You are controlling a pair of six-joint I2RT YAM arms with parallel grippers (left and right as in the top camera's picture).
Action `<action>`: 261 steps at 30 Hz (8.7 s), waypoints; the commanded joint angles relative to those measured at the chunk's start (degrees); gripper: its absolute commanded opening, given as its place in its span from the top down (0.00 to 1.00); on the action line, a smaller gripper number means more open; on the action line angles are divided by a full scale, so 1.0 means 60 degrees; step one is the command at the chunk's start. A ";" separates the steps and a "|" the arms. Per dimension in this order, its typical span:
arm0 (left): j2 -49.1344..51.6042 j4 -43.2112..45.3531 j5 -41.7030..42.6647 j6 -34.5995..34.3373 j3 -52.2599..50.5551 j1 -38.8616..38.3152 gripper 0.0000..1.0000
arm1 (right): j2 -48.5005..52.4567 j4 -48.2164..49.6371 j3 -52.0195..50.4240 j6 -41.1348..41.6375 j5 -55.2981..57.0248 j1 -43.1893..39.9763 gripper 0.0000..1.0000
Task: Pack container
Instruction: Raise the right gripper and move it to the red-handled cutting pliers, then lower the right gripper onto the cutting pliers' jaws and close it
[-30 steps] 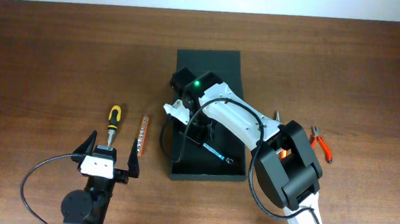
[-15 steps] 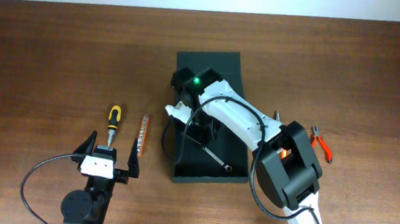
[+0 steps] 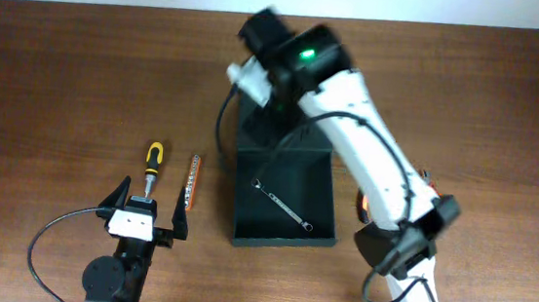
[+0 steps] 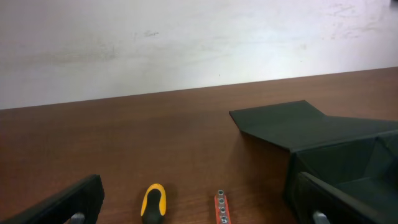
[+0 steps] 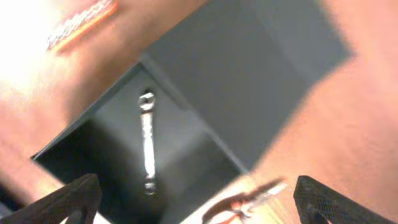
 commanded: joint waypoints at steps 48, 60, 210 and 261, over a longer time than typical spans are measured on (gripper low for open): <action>-0.0073 -0.0033 0.0069 0.0120 -0.0036 0.0051 0.01 | -0.3858 0.3799 -1.0342 -0.0175 -0.0652 -0.7668 0.01; -0.0073 -0.0033 0.0069 0.0120 -0.0036 0.0051 0.01 | -0.3198 0.3552 -1.0371 -0.1501 -0.0554 -0.8171 0.01; -0.0073 -0.0033 0.0069 0.0120 -0.0036 0.0051 0.01 | -0.1468 0.7300 -1.2415 -0.0681 -0.0805 -0.7788 0.05; -0.0073 -0.0033 0.0069 0.0120 -0.0036 0.0051 0.01 | -0.1472 0.7297 -1.2407 -0.0466 -0.0801 -0.7788 0.79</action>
